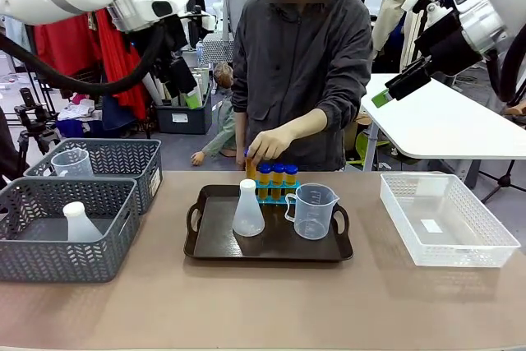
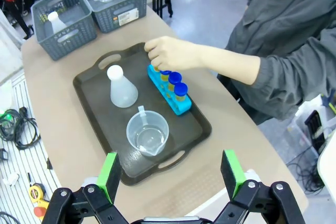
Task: Prepare the laboratory tools.
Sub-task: Pick up one Small flask and place it on the Handle tray.
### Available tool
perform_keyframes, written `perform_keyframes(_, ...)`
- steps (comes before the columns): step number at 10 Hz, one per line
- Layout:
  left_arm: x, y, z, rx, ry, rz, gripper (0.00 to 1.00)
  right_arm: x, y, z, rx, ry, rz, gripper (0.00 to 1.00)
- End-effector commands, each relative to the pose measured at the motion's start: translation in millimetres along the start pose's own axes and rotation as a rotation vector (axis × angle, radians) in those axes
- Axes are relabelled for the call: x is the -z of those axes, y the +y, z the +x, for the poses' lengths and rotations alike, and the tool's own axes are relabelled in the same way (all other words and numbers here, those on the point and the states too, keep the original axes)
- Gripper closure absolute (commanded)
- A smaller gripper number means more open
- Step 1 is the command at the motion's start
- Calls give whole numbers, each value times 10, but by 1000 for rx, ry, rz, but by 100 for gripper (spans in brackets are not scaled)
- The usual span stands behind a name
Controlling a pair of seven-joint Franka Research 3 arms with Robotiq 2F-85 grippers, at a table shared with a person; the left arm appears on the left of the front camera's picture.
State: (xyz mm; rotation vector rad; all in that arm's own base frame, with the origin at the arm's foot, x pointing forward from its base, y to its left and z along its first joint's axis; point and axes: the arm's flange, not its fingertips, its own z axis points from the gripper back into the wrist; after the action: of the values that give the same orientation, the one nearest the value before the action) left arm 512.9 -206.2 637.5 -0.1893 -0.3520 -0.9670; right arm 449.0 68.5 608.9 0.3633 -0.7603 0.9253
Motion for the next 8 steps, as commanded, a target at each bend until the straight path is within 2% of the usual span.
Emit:
perform_keyframes(1, -62, 54, -179, 56, -63, -40, 0, -4, -8, 23, 12, -31, 18, 0)
perform_keyframes(3, -72, 119, -151, 118, -92, -78, 0, -4, -8, 23, 12, -31, 18, 0)
perform_keyframes(6, -59, 202, -35, 200, -170, -82, 0, -4, -8, 23, 12, -31, 18, 0)
perform_keyframes(8, -70, 210, 74, 220, -184, -74, 0, -4, -8, 23, 12, -31, 18, 0)
